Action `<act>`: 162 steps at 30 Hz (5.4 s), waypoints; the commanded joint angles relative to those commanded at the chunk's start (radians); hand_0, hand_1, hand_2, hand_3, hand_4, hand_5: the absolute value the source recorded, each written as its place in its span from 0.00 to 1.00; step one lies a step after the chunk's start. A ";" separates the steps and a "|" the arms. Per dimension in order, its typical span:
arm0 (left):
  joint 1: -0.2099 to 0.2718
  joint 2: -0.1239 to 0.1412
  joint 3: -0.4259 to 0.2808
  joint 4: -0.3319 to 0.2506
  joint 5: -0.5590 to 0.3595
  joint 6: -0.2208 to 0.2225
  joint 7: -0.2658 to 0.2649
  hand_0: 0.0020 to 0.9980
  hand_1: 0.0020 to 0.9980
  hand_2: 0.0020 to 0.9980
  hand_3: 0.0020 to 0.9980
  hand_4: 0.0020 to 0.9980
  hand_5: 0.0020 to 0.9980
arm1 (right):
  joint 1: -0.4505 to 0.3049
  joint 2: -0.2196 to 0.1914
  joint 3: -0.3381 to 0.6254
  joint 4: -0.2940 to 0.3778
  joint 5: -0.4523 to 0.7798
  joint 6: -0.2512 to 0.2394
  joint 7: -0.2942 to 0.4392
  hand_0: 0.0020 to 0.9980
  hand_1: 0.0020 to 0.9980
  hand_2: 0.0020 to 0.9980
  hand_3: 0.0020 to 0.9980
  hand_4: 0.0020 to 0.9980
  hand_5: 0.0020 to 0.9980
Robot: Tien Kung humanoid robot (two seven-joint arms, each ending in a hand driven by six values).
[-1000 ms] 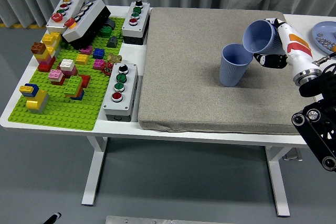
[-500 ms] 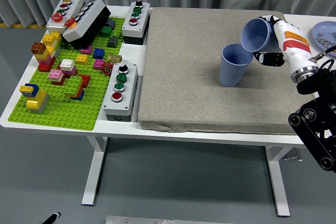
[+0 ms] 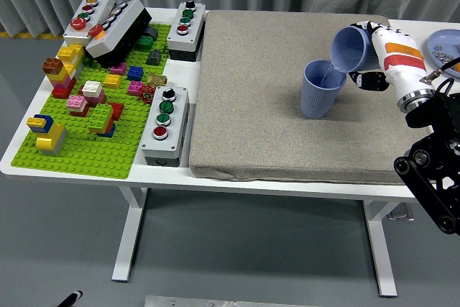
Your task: Pick cup pour cup place
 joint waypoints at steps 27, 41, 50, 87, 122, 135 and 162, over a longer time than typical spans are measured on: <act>-0.001 0.000 -0.004 0.000 0.003 0.000 0.000 0.84 0.81 0.87 0.78 0.62 1.00 | 0.045 -0.042 -0.068 -0.028 -0.042 -0.007 -0.013 0.84 0.76 0.66 0.74 0.75 0.11; -0.003 0.000 -0.008 0.000 0.007 0.000 0.000 0.84 0.81 0.87 0.78 0.62 1.00 | 0.049 -0.040 -0.062 -0.019 -0.056 -0.002 -0.030 0.84 0.76 0.66 0.74 0.75 0.10; -0.003 0.000 -0.008 0.000 0.007 -0.001 0.001 0.84 0.81 0.87 0.78 0.62 1.00 | 0.048 -0.036 -0.061 -0.006 -0.057 0.000 -0.035 0.84 0.76 0.66 0.74 0.74 0.09; -0.002 0.003 -0.006 0.000 0.009 -0.001 0.003 0.84 0.81 0.86 0.78 0.62 1.00 | 0.080 -0.077 -0.181 -0.025 -0.079 -0.023 -0.054 0.87 0.77 0.67 0.73 0.74 0.07; -0.005 0.003 -0.010 0.000 0.010 0.000 0.002 0.84 0.81 0.87 0.78 0.62 1.00 | 0.117 -0.107 -0.230 -0.004 -0.116 -0.009 -0.085 0.88 0.77 0.68 0.73 0.73 0.05; -0.003 0.004 -0.008 0.000 0.009 -0.001 0.004 0.84 0.81 0.87 0.78 0.62 1.00 | 0.118 -0.105 -0.229 0.001 -0.109 -0.008 -0.092 0.88 0.77 0.68 0.72 0.73 0.04; -0.001 0.001 -0.008 0.000 0.008 0.001 0.003 0.84 0.81 0.86 0.78 0.62 1.00 | 0.120 -0.100 -0.032 -0.029 0.283 0.014 0.000 0.88 0.77 0.69 0.72 0.72 0.03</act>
